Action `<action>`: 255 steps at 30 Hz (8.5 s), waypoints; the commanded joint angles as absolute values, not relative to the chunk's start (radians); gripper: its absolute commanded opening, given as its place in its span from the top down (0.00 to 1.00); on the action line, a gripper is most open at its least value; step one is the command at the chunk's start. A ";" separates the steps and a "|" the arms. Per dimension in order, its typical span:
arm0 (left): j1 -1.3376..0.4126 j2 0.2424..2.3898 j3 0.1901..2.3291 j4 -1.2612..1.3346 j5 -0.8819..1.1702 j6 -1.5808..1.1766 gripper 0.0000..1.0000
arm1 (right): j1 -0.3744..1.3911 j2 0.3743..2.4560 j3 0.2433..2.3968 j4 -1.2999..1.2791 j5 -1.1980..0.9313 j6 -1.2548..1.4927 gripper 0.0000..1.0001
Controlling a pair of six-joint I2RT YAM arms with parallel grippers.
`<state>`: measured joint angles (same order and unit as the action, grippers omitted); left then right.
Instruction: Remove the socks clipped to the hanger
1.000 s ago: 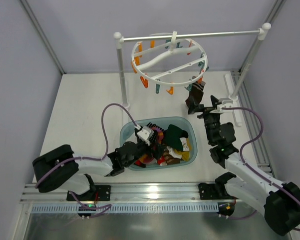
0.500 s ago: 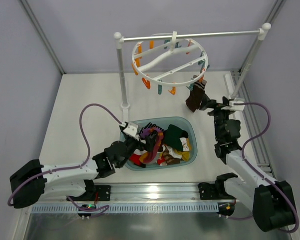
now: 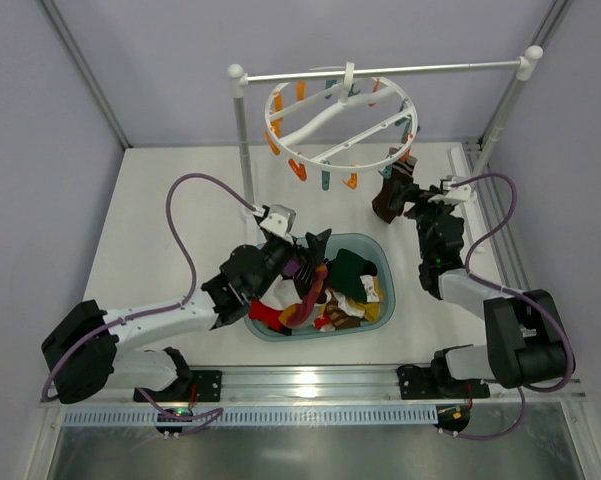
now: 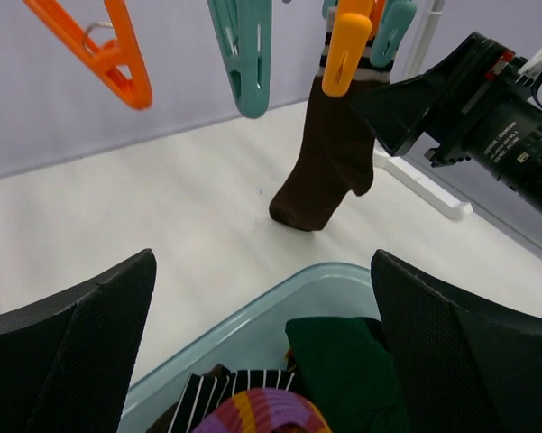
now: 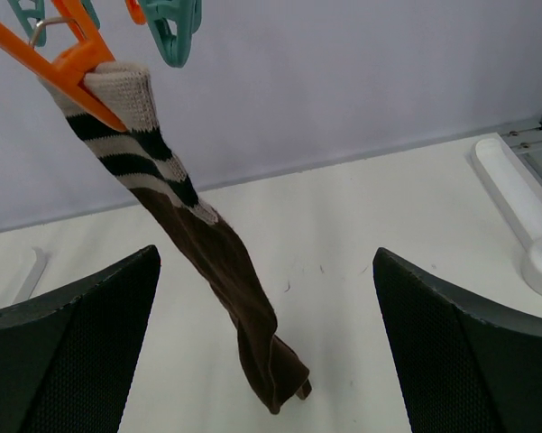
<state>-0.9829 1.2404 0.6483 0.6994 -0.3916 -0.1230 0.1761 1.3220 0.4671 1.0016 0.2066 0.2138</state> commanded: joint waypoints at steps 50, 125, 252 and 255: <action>-0.840 1.526 0.494 1.333 0.063 -0.190 0.00 | 0.149 1.226 0.400 1.309 -0.291 0.413 0.96; -0.902 1.890 0.897 1.351 0.189 -0.107 0.00 | 0.419 1.138 0.517 1.008 -0.353 0.337 0.96; -0.885 1.871 0.715 1.420 0.094 -0.120 1.00 | 0.549 1.230 0.637 1.100 0.066 0.057 0.74; -0.887 1.867 0.712 1.424 0.092 -0.120 1.00 | 0.548 1.235 0.644 1.078 0.081 0.057 0.49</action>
<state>-0.8886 1.8706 0.6975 1.2903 0.0978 -0.1295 0.5434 1.2312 0.6113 1.0203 0.0544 0.0586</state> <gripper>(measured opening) 0.005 0.457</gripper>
